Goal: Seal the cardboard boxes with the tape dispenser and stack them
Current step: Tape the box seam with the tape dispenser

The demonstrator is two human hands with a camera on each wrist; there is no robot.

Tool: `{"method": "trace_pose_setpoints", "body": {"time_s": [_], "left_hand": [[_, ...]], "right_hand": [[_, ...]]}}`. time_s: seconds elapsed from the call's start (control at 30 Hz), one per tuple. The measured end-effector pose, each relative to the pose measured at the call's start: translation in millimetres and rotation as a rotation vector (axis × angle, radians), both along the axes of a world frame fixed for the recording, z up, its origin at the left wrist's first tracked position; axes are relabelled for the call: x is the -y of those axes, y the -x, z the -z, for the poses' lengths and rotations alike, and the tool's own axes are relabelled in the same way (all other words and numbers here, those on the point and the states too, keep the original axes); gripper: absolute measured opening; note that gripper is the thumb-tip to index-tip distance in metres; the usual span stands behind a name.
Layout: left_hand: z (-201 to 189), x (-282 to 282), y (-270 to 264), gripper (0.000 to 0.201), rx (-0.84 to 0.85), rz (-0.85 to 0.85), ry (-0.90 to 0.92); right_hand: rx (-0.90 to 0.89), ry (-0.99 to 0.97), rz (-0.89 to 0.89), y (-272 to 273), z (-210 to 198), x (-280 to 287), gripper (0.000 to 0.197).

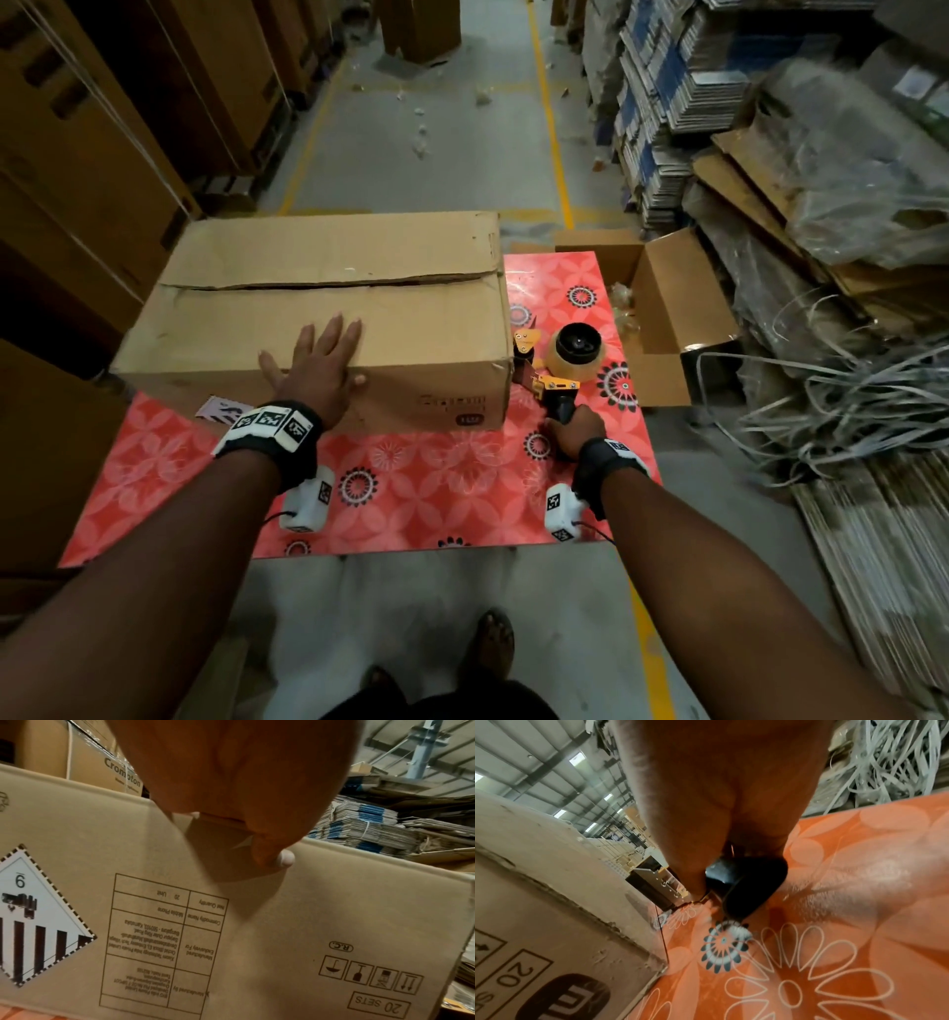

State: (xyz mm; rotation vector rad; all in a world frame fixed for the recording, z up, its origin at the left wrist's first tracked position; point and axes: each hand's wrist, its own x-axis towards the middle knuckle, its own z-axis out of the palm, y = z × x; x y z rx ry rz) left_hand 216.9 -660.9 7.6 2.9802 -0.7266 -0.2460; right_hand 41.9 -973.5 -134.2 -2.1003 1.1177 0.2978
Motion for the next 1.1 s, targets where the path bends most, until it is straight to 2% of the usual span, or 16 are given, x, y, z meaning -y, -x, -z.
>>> {"method": "trace_pose_setpoints", "body": {"time_s": [0.2, 0.3, 0.43, 0.63, 0.8, 0.9, 1.03, 1.1], "left_hand": [[-1, 0, 2, 0.071, 0.013, -0.01, 0.003], [0, 0, 2, 0.07, 0.023, -0.015, 0.013], [1, -1, 3, 0.07, 0.03, -0.015, 0.029], [2, -4, 3, 0.068, 0.028, 0.012, 0.051], [1, -8, 1, 0.067, 0.013, 0.042, 0.072], [-1, -12, 0, 0.066, 0.023, 0.086, 0.069], [-11, -19, -18, 0.064, -0.011, 0.18, 0.071], [-19, -24, -40, 0.07, -0.155, 0.205, 0.243]], "right_hand": [[0.072, -0.131, 0.155, -8, 2, -2, 0.046], [0.128, -0.093, 0.233, -15, -5, -2, 0.04], [0.159, -0.017, 0.252, -20, -19, 3, 0.037], [0.394, 0.089, 0.233, -27, -80, 9, 0.037], [0.641, -0.003, 0.317, -37, -147, 1, 0.033], [0.694, 0.026, 0.264, -42, -181, -12, 0.031], [0.75, 0.04, 0.129, -57, -203, -45, 0.035], [0.772, 0.025, 0.032, -69, -210, -66, 0.044]]}}
